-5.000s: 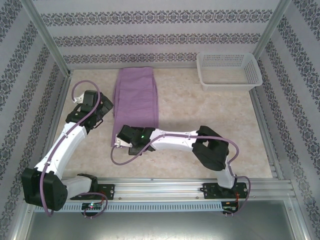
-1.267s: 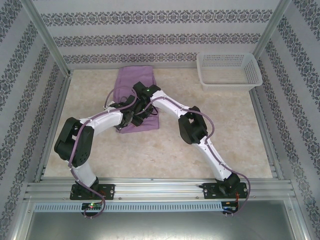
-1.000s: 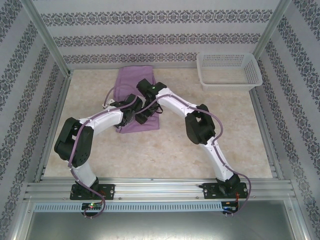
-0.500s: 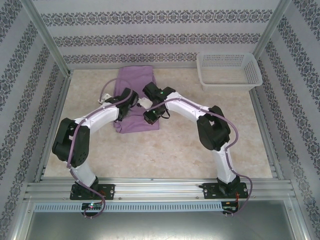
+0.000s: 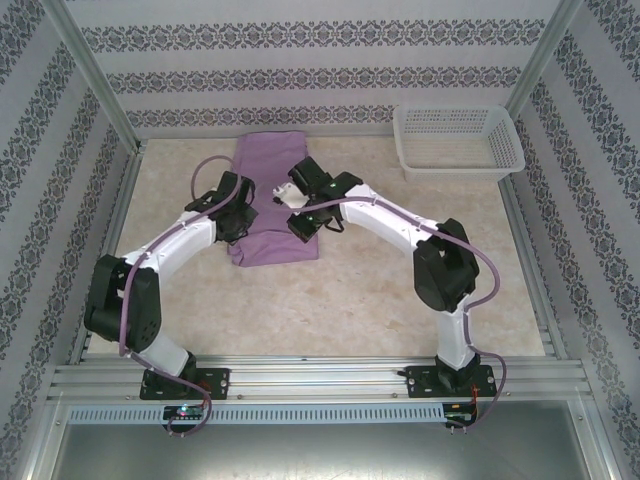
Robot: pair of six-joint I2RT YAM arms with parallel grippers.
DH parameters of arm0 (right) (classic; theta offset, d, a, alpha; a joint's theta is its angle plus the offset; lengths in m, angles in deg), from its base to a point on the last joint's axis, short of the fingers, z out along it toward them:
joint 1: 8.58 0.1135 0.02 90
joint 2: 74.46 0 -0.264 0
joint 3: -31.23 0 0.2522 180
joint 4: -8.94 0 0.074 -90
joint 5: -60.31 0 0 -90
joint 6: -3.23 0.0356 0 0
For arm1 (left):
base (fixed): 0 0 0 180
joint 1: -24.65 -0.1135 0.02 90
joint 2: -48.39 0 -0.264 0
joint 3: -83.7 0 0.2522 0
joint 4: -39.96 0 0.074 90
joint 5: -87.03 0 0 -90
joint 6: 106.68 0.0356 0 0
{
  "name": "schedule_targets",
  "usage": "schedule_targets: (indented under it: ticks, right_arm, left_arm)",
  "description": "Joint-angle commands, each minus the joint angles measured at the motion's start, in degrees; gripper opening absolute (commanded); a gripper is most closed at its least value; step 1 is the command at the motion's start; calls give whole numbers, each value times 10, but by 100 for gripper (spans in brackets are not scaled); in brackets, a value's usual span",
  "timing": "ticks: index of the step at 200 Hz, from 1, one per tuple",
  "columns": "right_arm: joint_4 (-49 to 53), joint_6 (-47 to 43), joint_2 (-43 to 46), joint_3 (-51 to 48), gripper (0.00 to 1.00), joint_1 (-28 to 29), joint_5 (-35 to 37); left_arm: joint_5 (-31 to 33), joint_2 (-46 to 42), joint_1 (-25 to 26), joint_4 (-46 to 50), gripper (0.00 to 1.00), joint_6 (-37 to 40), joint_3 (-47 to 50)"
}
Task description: Roll up the long pants
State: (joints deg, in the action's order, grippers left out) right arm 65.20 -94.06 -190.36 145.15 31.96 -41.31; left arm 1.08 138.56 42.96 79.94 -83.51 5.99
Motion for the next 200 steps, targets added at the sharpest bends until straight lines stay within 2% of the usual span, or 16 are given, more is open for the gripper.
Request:
schedule_targets:
  ticks: [1, 49, 83, 160, 200]
  right_arm:
    - [-1, 17, -31, 30, 0, -7, -24]
    - [0, 46, -74, 62, 0, -25, -76]
    - [-3, 50, -94, 51, 0, -34, -85]
    - [-23, 58, -131, 11, 0, -59, -99]
    - [-27, 54, -144, -3, 0, -60, -93]
  left_arm:
    - [-60, -42, 18, -29, 0, -27, 4]
    - [-46, -84, 46, -17, 0, -64, 39]
    - [-38, -32, 48, -53, 0, -69, 75]
    - [97, 108, 24, -28, 0, -3, 38]
    - [91, 117, 6, -20, 0, 8, 19]
